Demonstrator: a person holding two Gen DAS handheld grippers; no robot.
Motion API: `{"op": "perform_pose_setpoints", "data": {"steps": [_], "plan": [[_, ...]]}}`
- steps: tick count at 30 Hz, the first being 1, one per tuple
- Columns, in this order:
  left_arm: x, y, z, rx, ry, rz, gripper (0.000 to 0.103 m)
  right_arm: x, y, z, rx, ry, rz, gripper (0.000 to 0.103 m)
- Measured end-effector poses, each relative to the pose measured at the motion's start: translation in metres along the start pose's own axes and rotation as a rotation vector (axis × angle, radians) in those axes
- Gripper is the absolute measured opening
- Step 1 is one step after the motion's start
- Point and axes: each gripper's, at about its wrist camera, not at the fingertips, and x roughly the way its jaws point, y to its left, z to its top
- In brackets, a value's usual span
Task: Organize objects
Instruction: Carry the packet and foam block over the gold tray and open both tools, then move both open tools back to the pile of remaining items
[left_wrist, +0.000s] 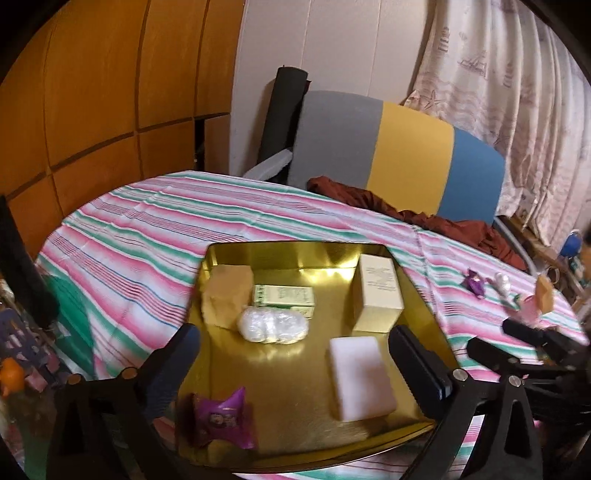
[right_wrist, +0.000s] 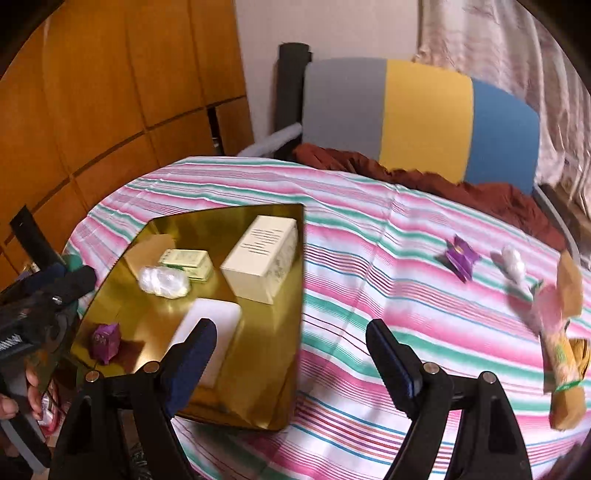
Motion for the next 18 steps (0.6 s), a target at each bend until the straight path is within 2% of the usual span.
{"op": "perform_pose_setpoints", "data": {"steps": [6, 10, 16, 18], "plan": [[0.004, -0.02, 0.005, 0.039, 0.023, -0.076, 0.103, 0.01, -0.05, -0.011, 0.149, 0.069, 0.024, 0.086], [0.003, -0.038, 0.008, 0.077, 0.014, -0.119, 0.103, 0.005, -0.093, -0.019, 0.25, 0.082, -0.016, 0.087], [0.008, -0.078, 0.01, 0.189, 0.01, -0.145, 0.103, -0.028, -0.176, -0.017, 0.373, 0.038, -0.107, 0.088], [0.008, -0.09, 0.01, 0.211, 0.008, -0.171, 0.103, -0.047, -0.212, -0.014, 0.435, -0.013, -0.146, 0.089]]}}
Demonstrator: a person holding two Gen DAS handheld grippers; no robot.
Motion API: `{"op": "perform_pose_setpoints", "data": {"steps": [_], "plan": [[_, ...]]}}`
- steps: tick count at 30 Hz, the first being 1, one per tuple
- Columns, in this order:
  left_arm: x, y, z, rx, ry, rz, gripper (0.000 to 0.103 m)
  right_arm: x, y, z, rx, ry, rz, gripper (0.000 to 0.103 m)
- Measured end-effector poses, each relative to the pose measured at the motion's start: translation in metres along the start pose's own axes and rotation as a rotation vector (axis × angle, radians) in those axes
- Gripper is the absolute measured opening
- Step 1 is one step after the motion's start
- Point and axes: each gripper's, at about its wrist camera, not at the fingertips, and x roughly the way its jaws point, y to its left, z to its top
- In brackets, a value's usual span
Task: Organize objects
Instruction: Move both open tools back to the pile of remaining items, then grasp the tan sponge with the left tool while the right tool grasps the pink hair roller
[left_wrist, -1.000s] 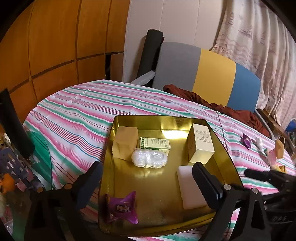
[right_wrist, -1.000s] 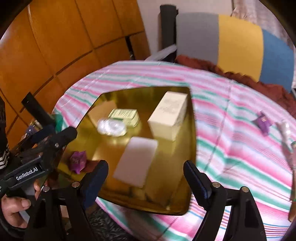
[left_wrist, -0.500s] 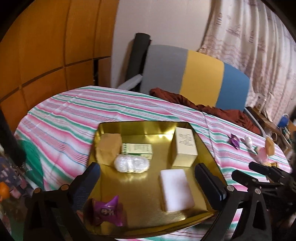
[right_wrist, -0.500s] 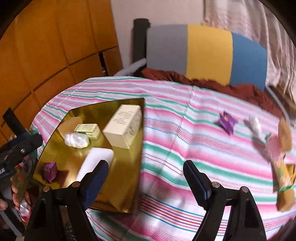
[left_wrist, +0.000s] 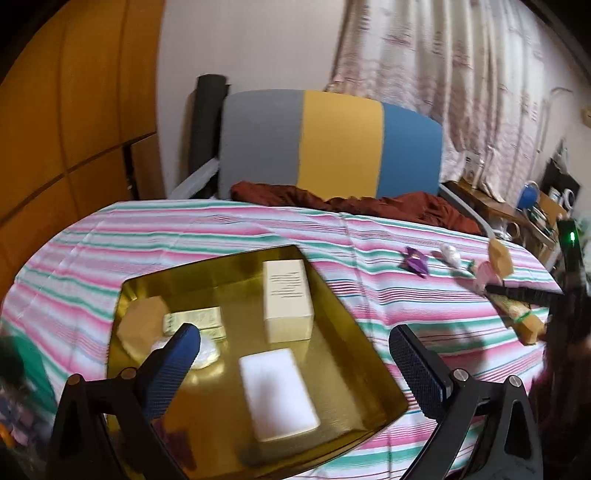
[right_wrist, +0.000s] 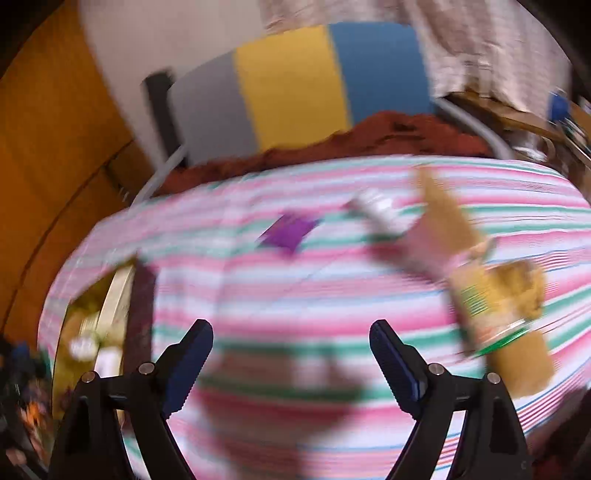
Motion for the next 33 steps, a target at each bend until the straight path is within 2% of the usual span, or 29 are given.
{"op": "perform_pose_setpoints", "data": {"steps": [3, 6, 10, 14, 15, 16, 17, 21, 22, 25, 29, 32, 33], "plan": [[0.002, -0.014, 0.001, 0.032, 0.001, -0.03, 0.103, -0.018, -0.049, 0.028, 0.101, -0.106, -0.052, 0.097], [0.005, -0.028, 0.0, 0.068, 0.014, -0.049, 0.103, -0.017, -0.097, 0.055, 0.226, -0.161, -0.072, 0.098], [0.009, -0.041, -0.002, 0.099, 0.034, -0.058, 0.103, 0.007, -0.146, 0.079, 0.375, -0.159, -0.015, 0.098], [0.013, -0.05, -0.004, 0.118, 0.053, -0.058, 0.103, 0.046, -0.171, 0.081, 0.472, -0.082, 0.03, 0.098], [0.014, -0.053, -0.004, 0.125, 0.057, -0.061, 0.103, 0.052, -0.17, 0.079, 0.472, -0.063, 0.075, 0.099], [0.015, -0.054, -0.004, 0.128, 0.059, -0.063, 0.103, 0.056, -0.167, 0.075, 0.466, -0.038, 0.167, 0.099], [0.017, -0.056, -0.004, 0.132, 0.061, -0.064, 0.103, 0.061, -0.158, 0.075, 0.46, 0.008, 0.333, 0.099], [0.027, -0.067, -0.005, 0.146, 0.087, -0.075, 0.103, 0.052, -0.124, 0.08, 0.347, 0.037, 0.614, 0.099], [0.028, -0.071, -0.006, 0.155, 0.092, -0.081, 0.103, 0.05, -0.118, 0.079, 0.333, 0.044, 0.647, 0.099], [0.032, -0.078, -0.01, 0.182, 0.108, -0.09, 0.103, 0.041, -0.115, 0.078, 0.318, 0.018, 0.612, 0.099], [0.037, -0.087, -0.009, 0.199, 0.124, -0.102, 0.103, 0.045, -0.143, 0.078, 0.402, 0.0, 0.428, 0.1], [0.042, -0.097, -0.003, 0.201, 0.126, -0.128, 0.103, 0.055, -0.159, 0.075, 0.458, 0.037, 0.311, 0.1], [0.046, -0.102, 0.001, 0.198, 0.136, -0.142, 0.103, 0.057, -0.161, 0.074, 0.471, 0.051, 0.301, 0.1]]}}
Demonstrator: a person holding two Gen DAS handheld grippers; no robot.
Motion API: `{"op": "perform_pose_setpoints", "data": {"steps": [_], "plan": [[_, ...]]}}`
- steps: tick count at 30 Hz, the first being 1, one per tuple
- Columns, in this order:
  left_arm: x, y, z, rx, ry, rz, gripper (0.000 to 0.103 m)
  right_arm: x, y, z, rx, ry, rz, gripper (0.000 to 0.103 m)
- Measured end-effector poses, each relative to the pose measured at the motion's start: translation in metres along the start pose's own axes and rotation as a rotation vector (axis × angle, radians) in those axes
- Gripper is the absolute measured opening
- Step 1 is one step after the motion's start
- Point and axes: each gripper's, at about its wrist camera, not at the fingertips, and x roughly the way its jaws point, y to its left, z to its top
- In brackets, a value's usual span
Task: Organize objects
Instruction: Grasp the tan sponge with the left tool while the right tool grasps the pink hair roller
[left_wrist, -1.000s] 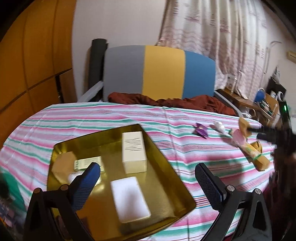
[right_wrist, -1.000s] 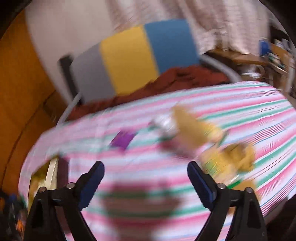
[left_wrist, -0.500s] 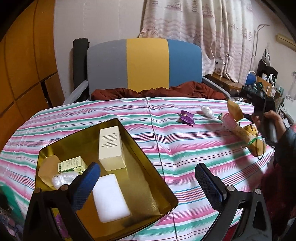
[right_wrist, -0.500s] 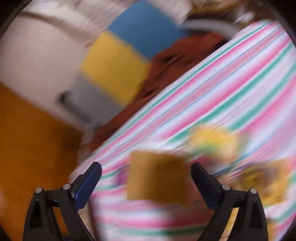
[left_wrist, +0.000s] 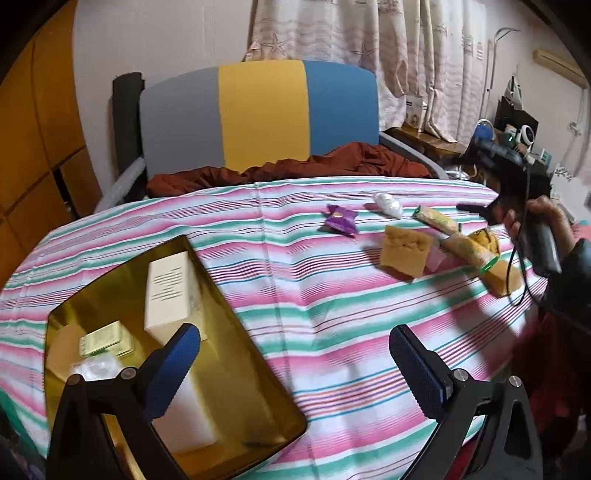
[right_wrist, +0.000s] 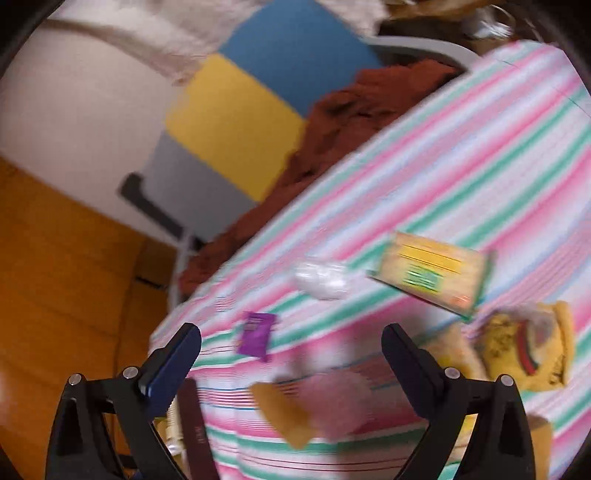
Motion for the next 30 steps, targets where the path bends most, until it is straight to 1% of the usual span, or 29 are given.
{"op": "perform_pose_setpoints", "data": {"steps": [2, 4, 7, 8, 9, 10, 12, 14, 15, 17, 19, 20, 23, 27, 29, 30], "plan": [[0.009, -0.009, 0.01, 0.01, 0.015, -0.016, 0.103, 0.004, -0.007, 0.0, 0.032, 0.022, -0.001, 0.1], [0.018, -0.022, 0.02, 0.034, 0.02, -0.043, 0.103, 0.007, -0.005, 0.001, 0.034, 0.021, 0.002, 0.1], [0.04, -0.05, 0.032, 0.121, 0.02, -0.084, 0.103, 0.007, 0.0, 0.0, 0.003, 0.037, 0.02, 0.1], [0.049, -0.06, 0.036, 0.152, 0.02, -0.108, 0.103, 0.009, 0.002, 0.0, -0.009, 0.049, 0.021, 0.1], [0.062, -0.071, 0.039, 0.182, 0.037, -0.138, 0.103, 0.012, 0.005, -0.001, -0.025, 0.059, 0.018, 0.1], [0.071, -0.079, 0.043, 0.196, 0.05, -0.151, 0.103, 0.015, 0.008, -0.003, -0.039, 0.066, 0.012, 0.1], [0.093, -0.094, 0.049, 0.227, 0.063, -0.215, 0.103, 0.018, 0.014, -0.005, -0.075, 0.077, -0.001, 0.1], [0.11, -0.104, 0.055, 0.238, 0.075, -0.24, 0.103, 0.015, 0.017, -0.007, -0.096, 0.084, -0.001, 0.1], [0.121, -0.109, 0.059, 0.25, 0.08, -0.269, 0.103, 0.015, 0.019, -0.007, -0.103, 0.092, -0.003, 0.1], [0.137, -0.115, 0.064, 0.253, 0.095, -0.268, 0.103, 0.018, 0.019, -0.007, -0.106, 0.102, -0.007, 0.1], [0.149, -0.118, 0.068, 0.253, 0.111, -0.291, 0.103, 0.019, 0.02, -0.007, -0.111, 0.115, -0.006, 0.1], [0.157, -0.121, 0.07, 0.257, 0.119, -0.283, 0.103, 0.02, 0.02, -0.008, -0.112, 0.121, -0.006, 0.1], [0.173, -0.127, 0.073, 0.264, 0.137, -0.298, 0.103, 0.025, 0.019, -0.009, -0.109, 0.137, -0.014, 0.1], [0.186, -0.131, 0.075, 0.27, 0.136, -0.321, 0.103, 0.033, 0.019, -0.011, -0.114, 0.167, -0.022, 0.1], [0.195, -0.131, 0.076, 0.241, 0.155, -0.359, 0.103, 0.036, 0.02, -0.013, -0.126, 0.18, -0.028, 0.1], [0.198, -0.13, 0.075, 0.224, 0.166, -0.385, 0.1, 0.038, 0.021, -0.014, -0.129, 0.185, -0.031, 0.1]]}}
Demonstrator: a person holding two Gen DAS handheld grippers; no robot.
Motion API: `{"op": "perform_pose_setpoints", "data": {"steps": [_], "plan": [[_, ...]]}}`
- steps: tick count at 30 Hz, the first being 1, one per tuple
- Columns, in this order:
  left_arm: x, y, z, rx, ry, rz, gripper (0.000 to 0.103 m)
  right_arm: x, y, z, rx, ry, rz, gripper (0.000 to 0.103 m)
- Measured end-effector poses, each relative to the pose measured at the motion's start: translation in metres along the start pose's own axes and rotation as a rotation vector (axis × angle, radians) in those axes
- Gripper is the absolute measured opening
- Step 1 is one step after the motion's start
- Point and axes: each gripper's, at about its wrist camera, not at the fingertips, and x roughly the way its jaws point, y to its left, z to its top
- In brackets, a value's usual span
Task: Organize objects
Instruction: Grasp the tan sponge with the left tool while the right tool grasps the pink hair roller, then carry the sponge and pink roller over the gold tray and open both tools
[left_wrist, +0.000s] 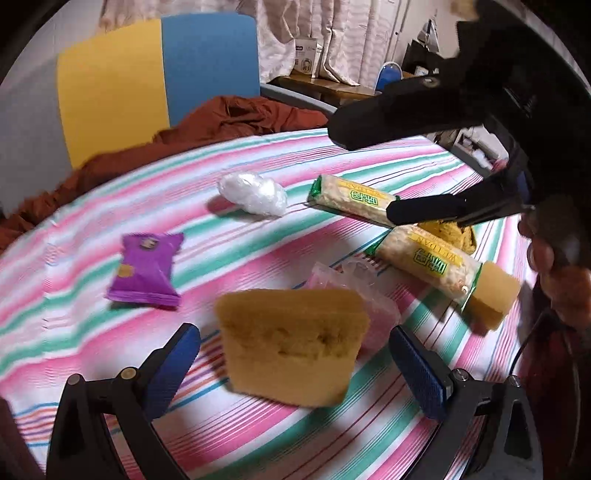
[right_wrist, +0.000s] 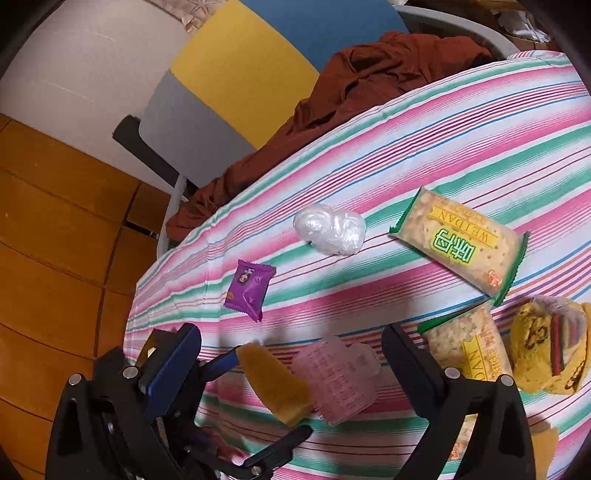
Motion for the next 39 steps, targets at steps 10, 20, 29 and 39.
{"op": "perform_pose_setpoints", "data": {"steps": [10, 20, 29, 39], "plan": [[-0.015, 0.009, -0.022, -0.07, -0.01, -0.014, 0.066, 0.029, 0.005, -0.01, -0.068, 0.135, -0.068, 0.096], [-0.029, 0.0, -0.05, -0.066, -0.034, 0.081, 0.066, 0.068, 0.025, -0.037, -0.193, 0.282, -0.132, 0.082], [-0.031, 0.002, -0.052, -0.089, -0.038, 0.084, 0.064, 0.069, 0.019, -0.036, -0.187, 0.262, -0.16, 0.071], [-0.032, 0.004, -0.056, -0.116, -0.043, 0.081, 0.064, 0.062, 0.007, -0.023, -0.219, 0.179, -0.294, 0.071]]}}
